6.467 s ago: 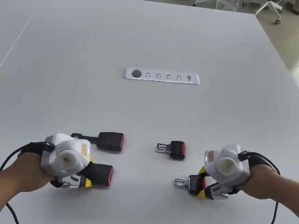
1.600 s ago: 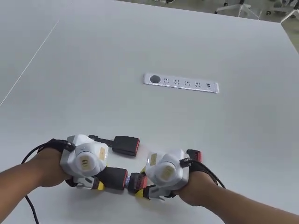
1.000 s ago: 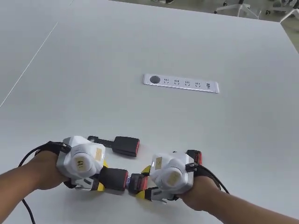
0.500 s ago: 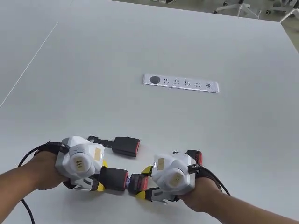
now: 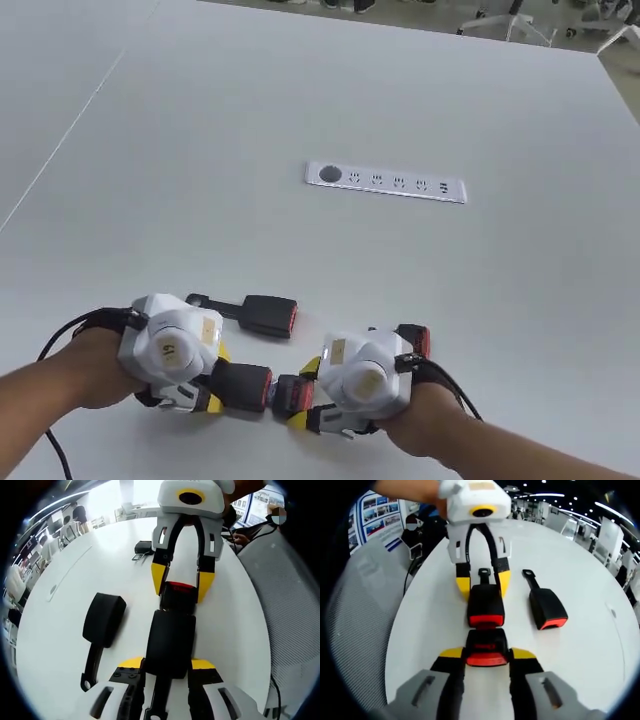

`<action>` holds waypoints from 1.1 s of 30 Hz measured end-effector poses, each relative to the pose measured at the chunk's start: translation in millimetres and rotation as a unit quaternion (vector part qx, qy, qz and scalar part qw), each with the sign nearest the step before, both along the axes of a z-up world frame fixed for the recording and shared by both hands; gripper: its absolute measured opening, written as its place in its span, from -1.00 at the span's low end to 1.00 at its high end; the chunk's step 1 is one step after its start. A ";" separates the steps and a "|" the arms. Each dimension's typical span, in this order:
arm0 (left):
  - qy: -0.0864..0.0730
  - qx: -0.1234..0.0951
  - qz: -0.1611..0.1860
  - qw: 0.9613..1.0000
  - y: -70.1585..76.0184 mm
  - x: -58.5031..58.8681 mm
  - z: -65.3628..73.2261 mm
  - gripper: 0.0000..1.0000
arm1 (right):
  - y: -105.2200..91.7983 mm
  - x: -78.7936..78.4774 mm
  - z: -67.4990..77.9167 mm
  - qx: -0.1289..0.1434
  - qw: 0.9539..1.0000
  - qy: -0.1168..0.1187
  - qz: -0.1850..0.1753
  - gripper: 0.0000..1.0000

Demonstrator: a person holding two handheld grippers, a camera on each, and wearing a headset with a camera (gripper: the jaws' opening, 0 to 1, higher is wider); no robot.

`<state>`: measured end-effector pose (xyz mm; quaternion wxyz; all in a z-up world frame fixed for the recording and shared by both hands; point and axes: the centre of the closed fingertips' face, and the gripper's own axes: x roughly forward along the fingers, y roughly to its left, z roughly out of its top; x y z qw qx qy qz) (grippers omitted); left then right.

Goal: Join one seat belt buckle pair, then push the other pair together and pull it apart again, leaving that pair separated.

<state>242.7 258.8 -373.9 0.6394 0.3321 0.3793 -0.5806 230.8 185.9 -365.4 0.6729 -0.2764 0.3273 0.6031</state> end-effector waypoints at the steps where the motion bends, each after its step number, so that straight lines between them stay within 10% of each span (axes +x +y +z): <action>1: 0.001 0.002 0.000 1.000 -0.3 -0.2 0.3 -0.32 | 0.0 0.0 -0.1 -0.001 1.000 -0.002 0.002 -0.32; 9: 0.025 -0.003 0.041 0.999 -2.7 -6.2 1.6 -0.15 | 6.4 4.9 10.1 0.014 0.999 -0.026 -0.013 0.02; 13: 0.015 0.001 0.044 0.999 0.7 -8.2 2.7 0.32 | 1.8 9.7 15.5 0.018 0.999 -0.028 -0.028 0.36; 19: -0.007 -0.037 0.066 0.997 0.6 -3.6 24.8 0.43 | -5.0 5.8 24.5 0.030 0.999 -0.028 -0.033 0.42; 33: -0.038 -0.047 0.111 0.992 25.0 16.1 53.8 0.56 | -45.2 6.6 50.9 0.063 0.995 -0.031 -0.072 0.53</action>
